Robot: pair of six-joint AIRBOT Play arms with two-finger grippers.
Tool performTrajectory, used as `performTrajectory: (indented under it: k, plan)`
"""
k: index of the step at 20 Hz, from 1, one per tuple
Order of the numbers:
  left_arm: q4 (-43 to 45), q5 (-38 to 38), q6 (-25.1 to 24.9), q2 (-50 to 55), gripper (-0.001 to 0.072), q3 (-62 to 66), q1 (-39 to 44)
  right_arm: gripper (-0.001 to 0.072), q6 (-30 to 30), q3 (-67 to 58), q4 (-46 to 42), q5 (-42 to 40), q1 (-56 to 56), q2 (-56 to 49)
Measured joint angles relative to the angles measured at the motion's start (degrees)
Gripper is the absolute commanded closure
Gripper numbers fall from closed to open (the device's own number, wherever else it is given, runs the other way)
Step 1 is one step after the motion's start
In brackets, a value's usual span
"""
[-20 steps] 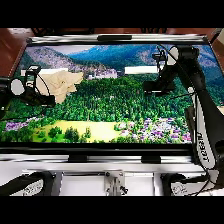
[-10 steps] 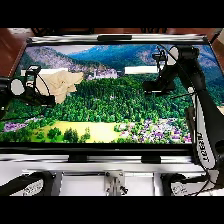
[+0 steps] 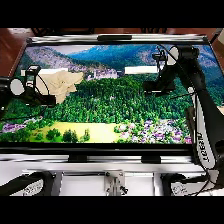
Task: Fold the shirts.
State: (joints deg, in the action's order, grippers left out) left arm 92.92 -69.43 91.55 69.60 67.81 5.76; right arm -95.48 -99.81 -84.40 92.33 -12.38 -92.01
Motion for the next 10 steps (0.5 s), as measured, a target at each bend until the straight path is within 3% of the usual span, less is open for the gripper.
performTrajectory:
  k: [10]
  plan:
    - [-5.81, 5.31, 0.85, 0.13, 0.0003, 0.00, -0.02, 0.0163, 0.55, 0.00, -1.27, 1.81, 0.00, 0.00]
